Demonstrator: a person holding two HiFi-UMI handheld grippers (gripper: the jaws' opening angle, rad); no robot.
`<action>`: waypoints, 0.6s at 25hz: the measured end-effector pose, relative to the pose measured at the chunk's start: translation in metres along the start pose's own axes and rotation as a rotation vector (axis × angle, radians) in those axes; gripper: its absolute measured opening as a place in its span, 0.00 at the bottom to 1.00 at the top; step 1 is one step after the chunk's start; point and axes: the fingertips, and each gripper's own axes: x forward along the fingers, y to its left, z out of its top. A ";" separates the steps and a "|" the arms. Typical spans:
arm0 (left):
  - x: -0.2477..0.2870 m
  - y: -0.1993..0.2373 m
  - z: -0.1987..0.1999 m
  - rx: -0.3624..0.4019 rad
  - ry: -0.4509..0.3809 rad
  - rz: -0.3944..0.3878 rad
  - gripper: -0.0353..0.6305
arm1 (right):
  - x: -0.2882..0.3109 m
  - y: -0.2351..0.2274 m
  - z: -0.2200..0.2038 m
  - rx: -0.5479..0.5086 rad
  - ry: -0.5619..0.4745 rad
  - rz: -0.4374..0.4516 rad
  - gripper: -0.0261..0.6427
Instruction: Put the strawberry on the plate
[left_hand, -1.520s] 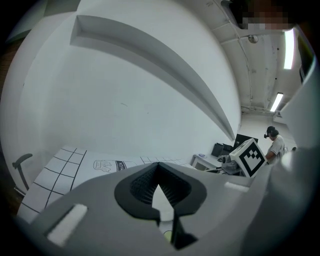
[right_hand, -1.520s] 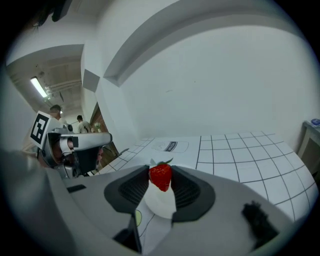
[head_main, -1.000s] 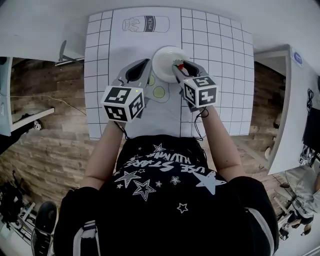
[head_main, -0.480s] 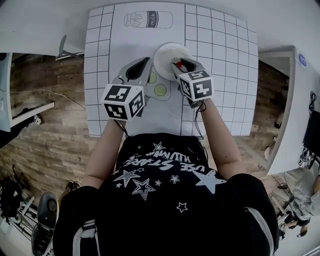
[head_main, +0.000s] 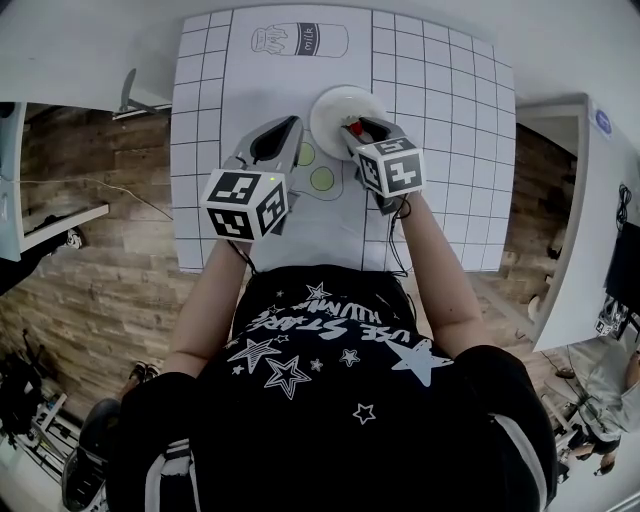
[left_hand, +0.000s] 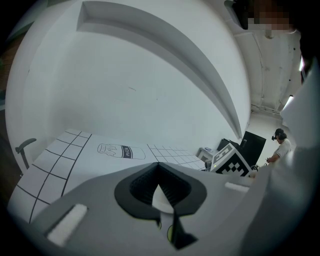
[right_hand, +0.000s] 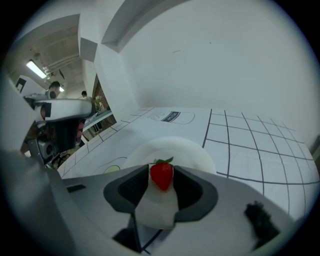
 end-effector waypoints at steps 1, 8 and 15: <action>-0.001 -0.001 0.000 0.001 -0.001 -0.001 0.07 | 0.000 0.001 0.000 0.000 0.001 0.002 0.26; -0.010 -0.012 0.006 0.020 -0.025 -0.031 0.07 | -0.009 0.002 -0.002 0.012 -0.004 -0.023 0.29; -0.031 -0.016 0.009 0.030 -0.058 -0.042 0.07 | -0.029 0.008 -0.004 0.013 -0.025 -0.074 0.30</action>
